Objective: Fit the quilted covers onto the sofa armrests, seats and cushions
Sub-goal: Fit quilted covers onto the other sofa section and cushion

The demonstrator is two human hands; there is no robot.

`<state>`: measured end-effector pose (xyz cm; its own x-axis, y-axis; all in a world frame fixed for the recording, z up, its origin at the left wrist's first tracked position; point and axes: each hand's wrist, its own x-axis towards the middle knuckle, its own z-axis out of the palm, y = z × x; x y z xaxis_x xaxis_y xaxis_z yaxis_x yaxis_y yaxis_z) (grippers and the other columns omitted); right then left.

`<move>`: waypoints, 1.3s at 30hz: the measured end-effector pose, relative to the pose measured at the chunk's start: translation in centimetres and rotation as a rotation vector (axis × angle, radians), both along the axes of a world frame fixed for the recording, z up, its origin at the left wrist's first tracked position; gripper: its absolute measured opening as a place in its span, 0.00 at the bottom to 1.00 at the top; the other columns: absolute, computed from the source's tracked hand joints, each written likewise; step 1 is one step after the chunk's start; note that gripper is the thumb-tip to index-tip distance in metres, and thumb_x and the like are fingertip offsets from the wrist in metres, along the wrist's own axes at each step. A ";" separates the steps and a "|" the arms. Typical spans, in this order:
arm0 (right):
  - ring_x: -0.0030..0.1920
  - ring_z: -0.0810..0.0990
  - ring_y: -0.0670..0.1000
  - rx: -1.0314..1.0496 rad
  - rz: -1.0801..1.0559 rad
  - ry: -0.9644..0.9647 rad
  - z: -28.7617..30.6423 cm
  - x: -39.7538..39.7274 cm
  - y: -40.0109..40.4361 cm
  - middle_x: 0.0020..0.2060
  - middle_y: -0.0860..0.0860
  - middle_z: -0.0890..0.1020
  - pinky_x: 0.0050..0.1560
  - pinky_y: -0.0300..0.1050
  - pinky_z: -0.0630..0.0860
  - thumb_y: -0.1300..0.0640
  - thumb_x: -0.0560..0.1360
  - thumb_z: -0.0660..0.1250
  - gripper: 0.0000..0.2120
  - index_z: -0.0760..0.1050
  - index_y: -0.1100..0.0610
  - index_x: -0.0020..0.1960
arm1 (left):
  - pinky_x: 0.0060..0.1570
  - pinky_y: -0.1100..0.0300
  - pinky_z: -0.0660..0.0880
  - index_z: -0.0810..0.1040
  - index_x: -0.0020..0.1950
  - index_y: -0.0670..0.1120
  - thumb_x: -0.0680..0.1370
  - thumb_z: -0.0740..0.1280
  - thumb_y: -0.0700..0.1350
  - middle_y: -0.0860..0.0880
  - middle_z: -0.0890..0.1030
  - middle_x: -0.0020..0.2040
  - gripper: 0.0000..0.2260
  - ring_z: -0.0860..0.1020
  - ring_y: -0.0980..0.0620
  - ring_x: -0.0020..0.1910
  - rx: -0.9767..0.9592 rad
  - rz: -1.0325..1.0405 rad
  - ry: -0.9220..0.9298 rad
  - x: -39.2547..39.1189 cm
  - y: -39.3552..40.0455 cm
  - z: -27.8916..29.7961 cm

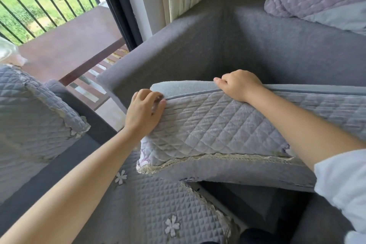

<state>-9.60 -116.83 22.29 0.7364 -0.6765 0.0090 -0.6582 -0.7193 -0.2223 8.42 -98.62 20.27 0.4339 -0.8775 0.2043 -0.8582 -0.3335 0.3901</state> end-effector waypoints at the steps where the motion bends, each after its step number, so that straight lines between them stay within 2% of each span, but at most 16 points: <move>1: 0.39 0.73 0.56 0.012 0.005 0.019 0.1 0.1 -0.1 0.30 0.52 0.71 0.39 0.45 0.65 0.46 0.80 0.46 0.24 0.64 0.58 0.31 | 0.61 0.53 0.66 0.75 0.61 0.40 0.78 0.62 0.48 0.41 0.74 0.60 0.16 0.70 0.42 0.62 0.049 -0.001 0.047 0.5 1.2 -0.4; 4: 0.41 0.73 0.55 -0.037 -0.045 0.121 0.7 1.3 0.9 0.34 0.52 0.73 0.43 0.46 0.66 0.50 0.81 0.46 0.22 0.70 0.58 0.37 | 0.62 0.60 0.63 0.72 0.64 0.41 0.79 0.60 0.43 0.43 0.71 0.63 0.15 0.68 0.46 0.64 0.140 -0.014 0.281 2.1 2.2 0.1; 7: 0.50 0.77 0.57 -0.196 -0.070 0.178 0.0 3.4 3.6 0.47 0.54 0.79 0.55 0.50 0.65 0.57 0.81 0.46 0.19 0.75 0.59 0.51 | 0.57 0.64 0.64 0.72 0.63 0.40 0.79 0.58 0.37 0.42 0.71 0.63 0.13 0.69 0.47 0.63 0.200 0.050 0.503 3.4 2.3 0.4; 10: 0.50 0.77 0.59 -0.147 -0.057 0.004 -1.0 4.6 5.5 0.49 0.58 0.80 0.52 0.49 0.67 0.53 0.81 0.47 0.20 0.74 0.63 0.50 | 0.57 0.62 0.68 0.72 0.63 0.38 0.74 0.58 0.26 0.41 0.72 0.63 0.19 0.70 0.46 0.65 0.230 0.119 0.571 4.0 3.5 -0.8; 13: 0.51 0.76 0.60 -0.118 0.068 -0.051 -1.0 5.9 6.4 0.50 0.59 0.79 0.47 0.47 0.66 0.50 0.81 0.48 0.21 0.73 0.63 0.51 | 0.54 0.62 0.69 0.71 0.62 0.37 0.70 0.56 0.21 0.42 0.74 0.59 0.23 0.71 0.51 0.60 0.137 0.157 0.635 4.1 4.8 -1.9; 18: 0.55 0.74 0.58 0.091 0.233 0.062 -0.5 8.1 7.4 0.54 0.57 0.77 0.45 0.46 0.65 0.47 0.81 0.47 0.20 0.71 0.60 0.54 | 0.57 0.55 0.72 0.75 0.50 0.45 0.71 0.59 0.26 0.47 0.78 0.48 0.17 0.75 0.47 0.54 -0.042 0.228 0.688 3.7 6.6 -4.0; 21: 0.53 0.74 0.58 0.164 0.211 0.162 -0.2 8.9 7.9 0.51 0.56 0.77 0.45 0.46 0.65 0.44 0.80 0.45 0.21 0.68 0.56 0.41 | 0.57 0.54 0.69 0.75 0.44 0.48 0.71 0.59 0.28 0.48 0.76 0.45 0.16 0.74 0.48 0.52 0.018 0.206 0.767 4.3 7.2 -4.5; 23: 0.47 0.72 0.56 0.195 0.191 0.185 -0.1 8.9 8.3 0.44 0.53 0.75 0.45 0.45 0.64 0.42 0.79 0.45 0.22 0.63 0.53 0.34 | 0.55 0.57 0.71 0.75 0.43 0.50 0.68 0.60 0.33 0.49 0.76 0.44 0.12 0.74 0.52 0.49 0.037 0.120 0.853 4.6 7.8 -4.3; 25: 0.44 0.70 0.55 0.210 0.169 0.178 0.0 8.5 8.3 0.41 0.51 0.72 0.44 0.45 0.65 0.42 0.79 0.46 0.22 0.62 0.52 0.33 | 0.49 0.68 0.72 0.75 0.44 0.49 0.71 0.64 0.36 0.51 0.76 0.43 0.08 0.76 0.61 0.44 0.065 0.038 0.889 4.8 8.3 -4.1; 27: 0.44 0.70 0.55 0.201 0.157 0.172 -0.1 8.2 8.5 0.39 0.51 0.72 0.43 0.45 0.64 0.42 0.79 0.46 0.22 0.61 0.53 0.32 | 0.43 0.74 0.72 0.75 0.45 0.46 0.75 0.65 0.33 0.53 0.76 0.41 0.08 0.75 0.68 0.38 0.102 -0.004 0.793 5.4 8.3 -4.4; 30: 0.42 0.69 0.54 0.155 0.174 0.165 -0.3 8.3 9.0 0.37 0.51 0.71 0.42 0.45 0.63 0.43 0.80 0.45 0.22 0.58 0.52 0.32 | 0.41 0.72 0.70 0.77 0.48 0.40 0.75 0.64 0.31 0.55 0.75 0.37 0.07 0.74 0.70 0.35 0.044 -0.017 0.583 6.3 7.9 -5.0; 33: 0.41 0.70 0.54 0.134 0.194 0.166 -0.6 8.2 9.9 0.33 0.49 0.69 0.41 0.45 0.63 0.43 0.80 0.45 0.21 0.57 0.52 0.32 | 0.37 0.75 0.69 0.80 0.49 0.37 0.76 0.62 0.32 0.54 0.75 0.35 0.07 0.74 0.70 0.33 -0.043 0.064 0.558 6.2 7.6 -5.3; 35: 0.41 0.70 0.54 0.136 0.194 0.155 -0.9 8.0 10.4 0.35 0.50 0.71 0.41 0.45 0.63 0.43 0.79 0.45 0.21 0.57 0.53 0.32 | 0.32 0.77 0.69 0.79 0.47 0.37 0.77 0.61 0.32 0.54 0.75 0.32 0.08 0.74 0.69 0.29 -0.037 0.088 0.650 5.8 7.1 -5.0; 37: 0.41 0.70 0.54 0.137 0.200 0.152 -1.0 7.9 10.8 0.36 0.51 0.71 0.41 0.45 0.63 0.43 0.79 0.45 0.21 0.58 0.53 0.32 | 0.30 0.74 0.69 0.78 0.41 0.40 0.79 0.58 0.34 0.53 0.76 0.29 0.11 0.74 0.63 0.27 -0.100 0.208 0.983 5.6 6.8 -4.4; 38: 0.42 0.70 0.54 0.133 0.201 0.146 -1.1 7.9 10.8 0.36 0.51 0.71 0.41 0.45 0.63 0.43 0.79 0.45 0.21 0.60 0.54 0.33 | 0.31 0.71 0.70 0.77 0.41 0.40 0.79 0.57 0.34 0.51 0.77 0.30 0.11 0.74 0.59 0.30 -0.123 0.299 1.046 5.8 6.5 -4.2; 39: 0.42 0.70 0.55 0.131 0.199 0.142 -1.1 8.0 10.7 0.36 0.51 0.72 0.41 0.45 0.63 0.42 0.79 0.46 0.22 0.61 0.54 0.34 | 0.35 0.68 0.72 0.78 0.45 0.39 0.78 0.58 0.34 0.48 0.78 0.34 0.10 0.75 0.55 0.35 -0.107 0.400 0.987 6.3 6.0 -3.9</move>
